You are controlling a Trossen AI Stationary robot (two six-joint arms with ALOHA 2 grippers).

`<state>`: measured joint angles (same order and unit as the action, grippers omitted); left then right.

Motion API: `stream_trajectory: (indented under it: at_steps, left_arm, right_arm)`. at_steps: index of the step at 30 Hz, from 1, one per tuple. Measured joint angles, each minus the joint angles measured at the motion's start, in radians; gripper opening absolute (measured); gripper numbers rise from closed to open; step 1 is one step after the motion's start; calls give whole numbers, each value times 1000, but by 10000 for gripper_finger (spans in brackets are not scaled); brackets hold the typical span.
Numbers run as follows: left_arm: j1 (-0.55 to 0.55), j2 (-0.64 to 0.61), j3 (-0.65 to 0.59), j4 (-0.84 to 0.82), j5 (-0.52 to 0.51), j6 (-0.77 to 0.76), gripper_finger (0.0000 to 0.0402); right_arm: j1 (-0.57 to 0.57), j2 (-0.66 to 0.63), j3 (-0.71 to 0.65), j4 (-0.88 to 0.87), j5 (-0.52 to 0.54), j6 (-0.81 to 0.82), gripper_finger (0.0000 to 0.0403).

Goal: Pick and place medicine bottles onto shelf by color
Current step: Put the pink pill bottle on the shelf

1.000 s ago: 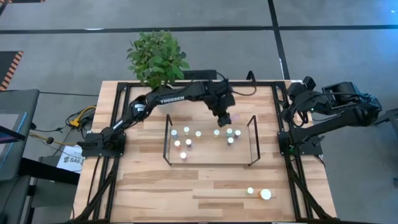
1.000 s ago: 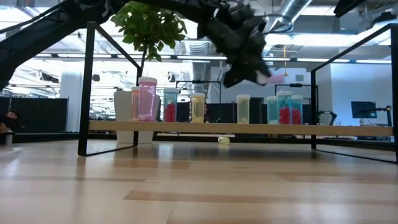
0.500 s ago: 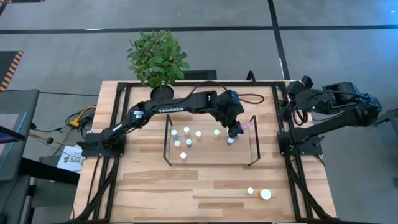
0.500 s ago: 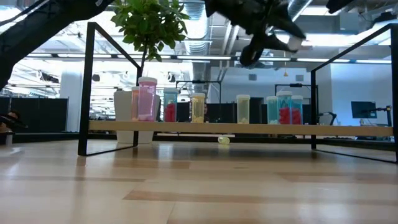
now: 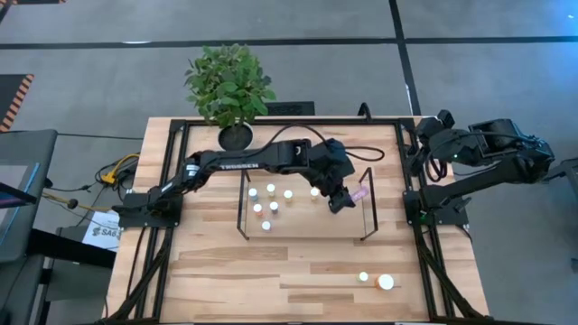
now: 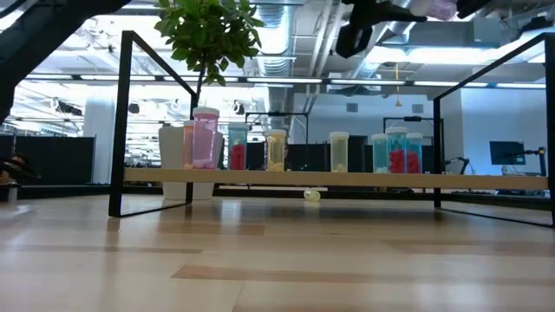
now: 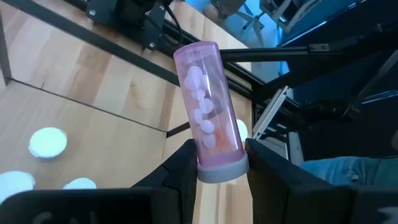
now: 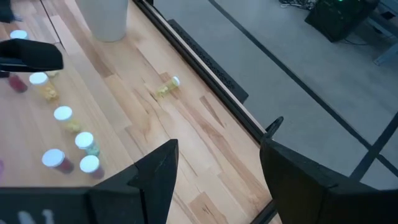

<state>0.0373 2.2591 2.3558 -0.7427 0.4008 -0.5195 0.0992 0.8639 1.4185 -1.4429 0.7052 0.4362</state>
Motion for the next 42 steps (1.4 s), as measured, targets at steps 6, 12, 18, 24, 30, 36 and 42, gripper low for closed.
stream_trajectory:
  at_steps: [6,12,18,24,30,36,42]
  left_arm:
    - [-14,-6,0,-2,-17,-26,98]
    - [-16,-8,0,-1,-17,-25,99]
    - [-17,-8,0,0,-16,-26,99]
    - [-18,-8,0,1,-9,-64,99]
    - [-20,-8,0,1,72,-115,99]
    - [-29,-8,0,1,158,-160,98]
    - [-45,-7,0,0,170,-177,98]
  right_arm:
    - [0,0,0,0,0,0,249]
    - [0,0,0,0,0,0,249]
    - [0,0,0,48,-6,20,249]
    - [0,15,0,94,-260,79,249]
    - [26,76,0,101,-425,-53,249]
    - [74,169,0,119,-616,-278,248]
    - [151,233,0,123,-687,-340,248]
